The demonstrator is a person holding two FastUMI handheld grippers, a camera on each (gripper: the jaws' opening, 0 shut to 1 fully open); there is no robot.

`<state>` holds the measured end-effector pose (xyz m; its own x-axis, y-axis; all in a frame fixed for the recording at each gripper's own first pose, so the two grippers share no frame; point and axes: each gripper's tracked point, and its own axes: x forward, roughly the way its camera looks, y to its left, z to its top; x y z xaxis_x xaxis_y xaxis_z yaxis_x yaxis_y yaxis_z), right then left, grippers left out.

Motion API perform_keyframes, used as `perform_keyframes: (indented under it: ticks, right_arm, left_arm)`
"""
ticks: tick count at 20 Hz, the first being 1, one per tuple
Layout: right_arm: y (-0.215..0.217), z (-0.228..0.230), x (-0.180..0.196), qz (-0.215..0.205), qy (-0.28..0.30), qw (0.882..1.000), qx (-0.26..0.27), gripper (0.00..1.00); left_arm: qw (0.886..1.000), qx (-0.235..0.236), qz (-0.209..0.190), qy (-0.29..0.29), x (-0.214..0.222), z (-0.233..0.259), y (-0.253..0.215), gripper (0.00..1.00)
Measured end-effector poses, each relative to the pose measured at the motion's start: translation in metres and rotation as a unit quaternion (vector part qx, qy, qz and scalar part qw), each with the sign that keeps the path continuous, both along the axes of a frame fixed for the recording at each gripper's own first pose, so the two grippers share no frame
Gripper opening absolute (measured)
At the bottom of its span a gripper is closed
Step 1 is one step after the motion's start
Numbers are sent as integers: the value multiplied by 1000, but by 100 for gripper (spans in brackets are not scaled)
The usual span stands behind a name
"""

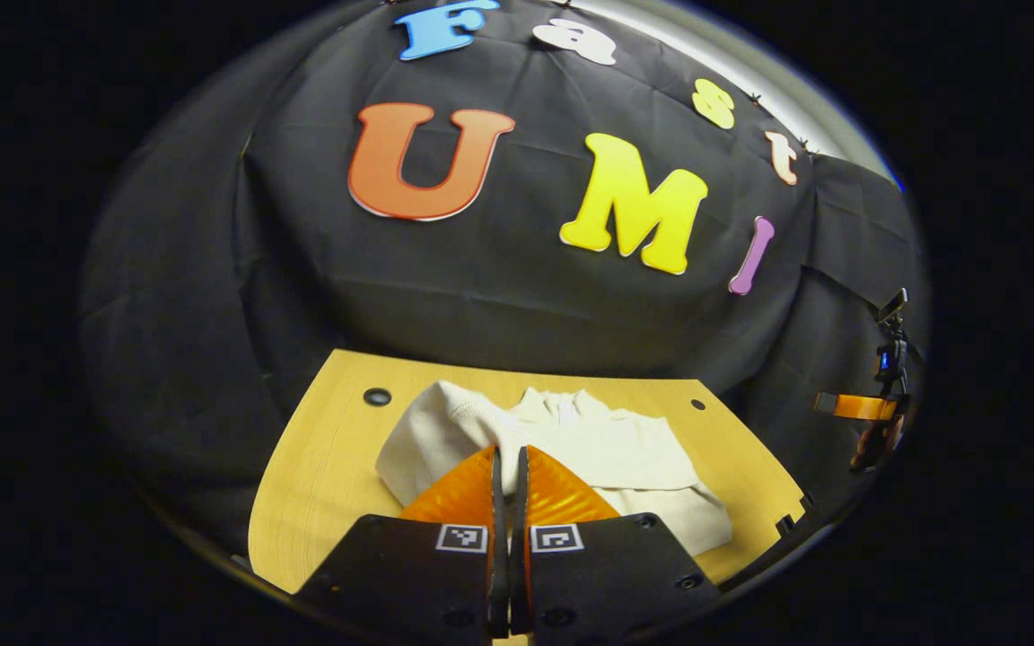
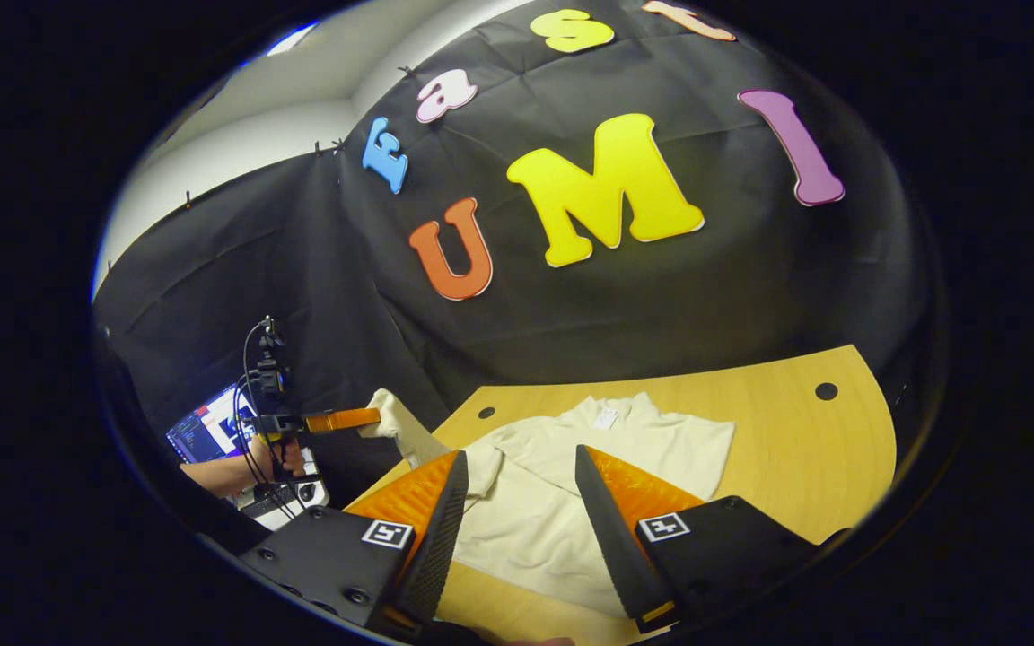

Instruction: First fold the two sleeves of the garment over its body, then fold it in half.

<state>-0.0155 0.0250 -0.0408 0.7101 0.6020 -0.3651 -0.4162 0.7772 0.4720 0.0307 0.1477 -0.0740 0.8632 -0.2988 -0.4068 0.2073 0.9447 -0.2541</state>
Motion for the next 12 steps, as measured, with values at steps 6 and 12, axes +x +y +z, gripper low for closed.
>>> perform_keyframes:
  ticks: [6,12]
  right_arm:
    - [-56,12,-9,-64,-16,998,3,76]
    - [-122,8,-30,-130,-15,991,-2,76]
  left_arm:
    - [996,-8,-87,-34,60,36,-80,4]
    - [981,-8,-189,-37,95,32,-187,4]
